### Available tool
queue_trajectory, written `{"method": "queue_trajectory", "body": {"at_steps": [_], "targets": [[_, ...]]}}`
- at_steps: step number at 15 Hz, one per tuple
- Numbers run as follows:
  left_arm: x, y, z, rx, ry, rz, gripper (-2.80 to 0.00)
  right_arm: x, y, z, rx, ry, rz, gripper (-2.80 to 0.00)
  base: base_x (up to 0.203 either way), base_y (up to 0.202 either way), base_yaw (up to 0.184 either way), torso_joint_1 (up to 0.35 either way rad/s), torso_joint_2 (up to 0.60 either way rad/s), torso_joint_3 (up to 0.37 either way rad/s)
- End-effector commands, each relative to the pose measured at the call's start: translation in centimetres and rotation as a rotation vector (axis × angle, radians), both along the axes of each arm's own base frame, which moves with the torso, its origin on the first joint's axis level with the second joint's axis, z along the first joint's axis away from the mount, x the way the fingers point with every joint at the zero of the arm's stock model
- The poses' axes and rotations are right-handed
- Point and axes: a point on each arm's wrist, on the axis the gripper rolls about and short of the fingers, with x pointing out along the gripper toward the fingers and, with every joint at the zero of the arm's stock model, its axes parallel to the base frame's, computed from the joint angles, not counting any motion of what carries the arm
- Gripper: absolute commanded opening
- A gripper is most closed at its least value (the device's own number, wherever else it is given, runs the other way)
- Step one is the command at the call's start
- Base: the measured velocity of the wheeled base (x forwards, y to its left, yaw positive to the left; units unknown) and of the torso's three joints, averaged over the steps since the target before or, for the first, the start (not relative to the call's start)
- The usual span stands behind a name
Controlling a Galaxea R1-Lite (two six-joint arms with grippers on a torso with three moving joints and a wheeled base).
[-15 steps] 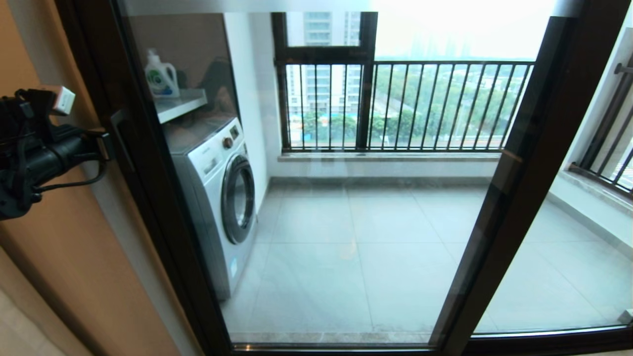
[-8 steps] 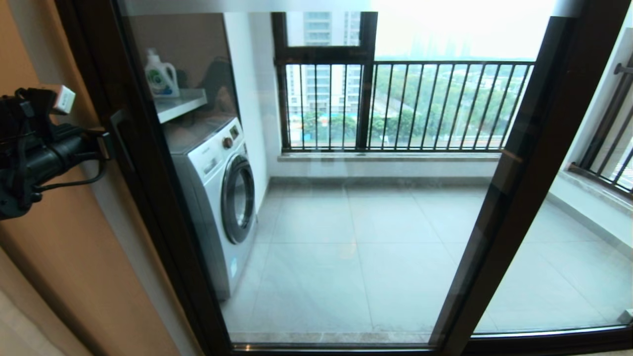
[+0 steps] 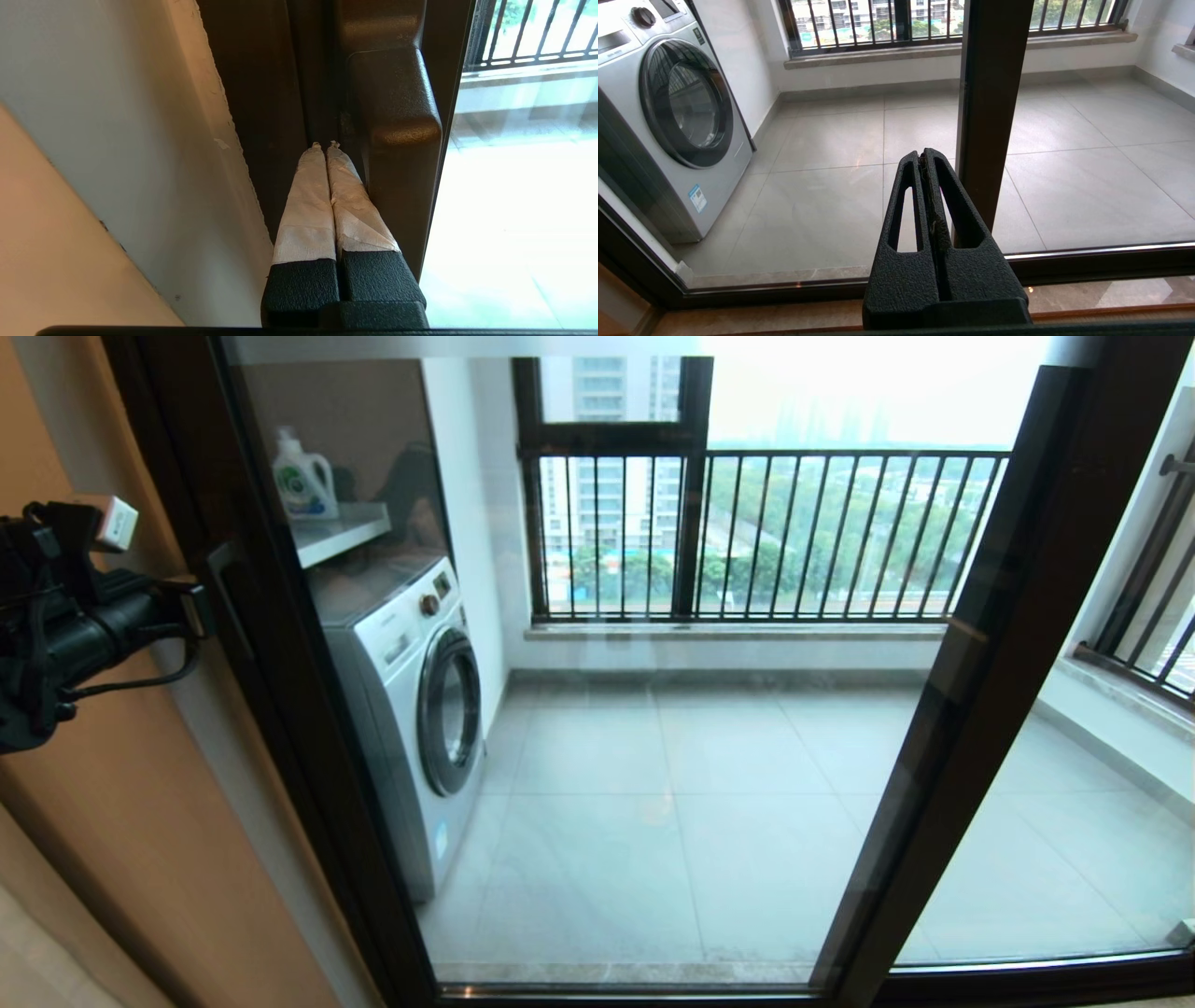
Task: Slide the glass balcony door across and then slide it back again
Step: Open the slid door
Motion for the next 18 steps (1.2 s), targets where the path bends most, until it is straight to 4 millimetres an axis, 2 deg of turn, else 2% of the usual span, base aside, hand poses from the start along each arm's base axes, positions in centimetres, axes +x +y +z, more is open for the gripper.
{"method": "queue_trajectory", "body": {"at_steps": [1, 15, 18], "targets": [[0.4, -3.9, -0.1, 0.001, 0.003, -0.107, -2.8, 0.1, 0.0, -0.3, 0.0, 0.012, 0.0, -2.8, 0.0, 0.0, 0.0, 0.0, 0.0, 0.0], [0.6, -5.2, -0.3, 0.001, 0.008, -0.119, -2.8, 0.1, 0.0, -0.3, 0.0, 0.012, 0.0, -2.8, 0.0, 0.0, 0.0, 0.0, 0.0, 0.0], [1.3, -5.0, -0.2, 0.002, -0.004, -0.065, -2.8, 0.1, 0.0, -0.3, 0.0, 0.013, 0.0, -2.8, 0.0, 0.0, 0.0, 0.0, 0.0, 0.0]]}}
